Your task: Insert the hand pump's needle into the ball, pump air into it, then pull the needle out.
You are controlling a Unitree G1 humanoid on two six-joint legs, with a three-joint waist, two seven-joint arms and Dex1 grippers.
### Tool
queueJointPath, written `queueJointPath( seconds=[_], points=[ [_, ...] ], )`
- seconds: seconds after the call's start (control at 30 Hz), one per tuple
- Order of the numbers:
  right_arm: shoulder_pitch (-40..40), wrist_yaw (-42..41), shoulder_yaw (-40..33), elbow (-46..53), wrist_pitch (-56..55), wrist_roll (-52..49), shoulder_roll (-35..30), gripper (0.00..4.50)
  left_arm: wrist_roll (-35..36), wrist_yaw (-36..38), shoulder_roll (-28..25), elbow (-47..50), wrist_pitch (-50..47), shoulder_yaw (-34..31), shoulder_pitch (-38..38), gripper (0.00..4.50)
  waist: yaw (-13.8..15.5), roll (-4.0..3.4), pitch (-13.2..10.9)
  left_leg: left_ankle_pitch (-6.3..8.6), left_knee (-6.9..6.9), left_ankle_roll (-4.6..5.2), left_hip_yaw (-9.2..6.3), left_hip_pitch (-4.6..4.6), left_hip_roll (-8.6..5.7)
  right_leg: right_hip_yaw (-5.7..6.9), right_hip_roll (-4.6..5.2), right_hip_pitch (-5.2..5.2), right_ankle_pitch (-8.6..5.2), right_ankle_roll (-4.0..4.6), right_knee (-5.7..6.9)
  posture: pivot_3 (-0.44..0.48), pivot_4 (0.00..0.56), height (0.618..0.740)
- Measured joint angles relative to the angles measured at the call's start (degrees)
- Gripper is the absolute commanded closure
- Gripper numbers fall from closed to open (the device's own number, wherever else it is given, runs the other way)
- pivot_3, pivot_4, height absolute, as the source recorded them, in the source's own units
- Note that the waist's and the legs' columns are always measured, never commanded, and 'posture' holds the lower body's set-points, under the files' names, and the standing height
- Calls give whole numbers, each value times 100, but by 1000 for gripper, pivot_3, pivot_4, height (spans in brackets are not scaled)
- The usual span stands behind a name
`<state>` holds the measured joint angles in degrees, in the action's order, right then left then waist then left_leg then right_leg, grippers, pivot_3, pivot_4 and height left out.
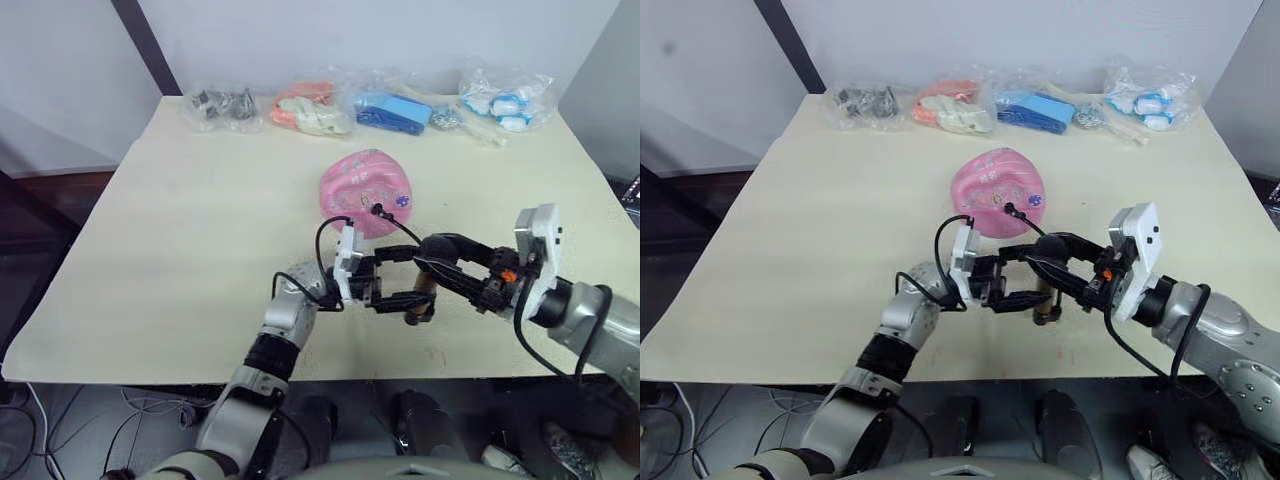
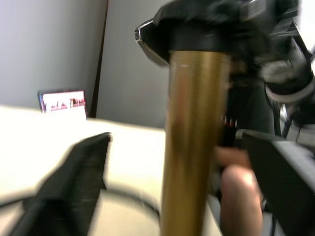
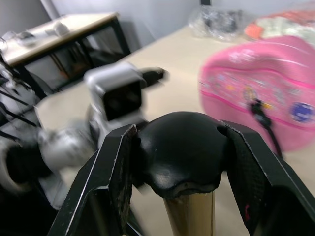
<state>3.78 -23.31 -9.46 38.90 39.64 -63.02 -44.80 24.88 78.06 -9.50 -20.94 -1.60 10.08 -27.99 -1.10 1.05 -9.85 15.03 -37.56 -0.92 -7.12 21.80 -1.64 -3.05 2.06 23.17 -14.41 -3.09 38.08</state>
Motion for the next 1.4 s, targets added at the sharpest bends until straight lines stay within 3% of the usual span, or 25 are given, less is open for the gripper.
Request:
queueJointPath(
  seconds=[0.23, 0.7, 1.17, 1.4],
  points=[
    [61, -1201, -243, -581, -185, 462, -369, 2371, -357, -79, -224, -6, 192, 38, 87, 0, 39, 0, 0, 0, 0, 0, 0, 6, -4, 1, 8, 0, 1, -1, -8, 0, 150, 740],
    [324, -3097, -408, -1843, -460, 1192, -691, 2371, -1472, -527, 423, -1048, 405, 849, -584, 0, 23, 1, -1, 0, 0, 0, 2, 4, -5, 0, 7, 0, 1, -2, -5, 0, 150, 740],
    [441, -3391, -501, -1994, -526, 1243, -403, 2371, -1684, -662, 620, -1519, 714, 843, -681, 0, 33, 2, -1, 0, 0, 0, 1, 4, -5, 0, 8, 0, 2, -4, -4, 0, 150, 740],
    [593, -3083, -523, -1919, -412, 1133, -161, 2372, -2129, -1369, 1039, -1708, 831, 1068, -627, 0, 28, 1, -1, 0, 0, 0, 1, 3, -6, -2, 8, 0, 3, -5, -3, 0, 150, 740]
  ],
)
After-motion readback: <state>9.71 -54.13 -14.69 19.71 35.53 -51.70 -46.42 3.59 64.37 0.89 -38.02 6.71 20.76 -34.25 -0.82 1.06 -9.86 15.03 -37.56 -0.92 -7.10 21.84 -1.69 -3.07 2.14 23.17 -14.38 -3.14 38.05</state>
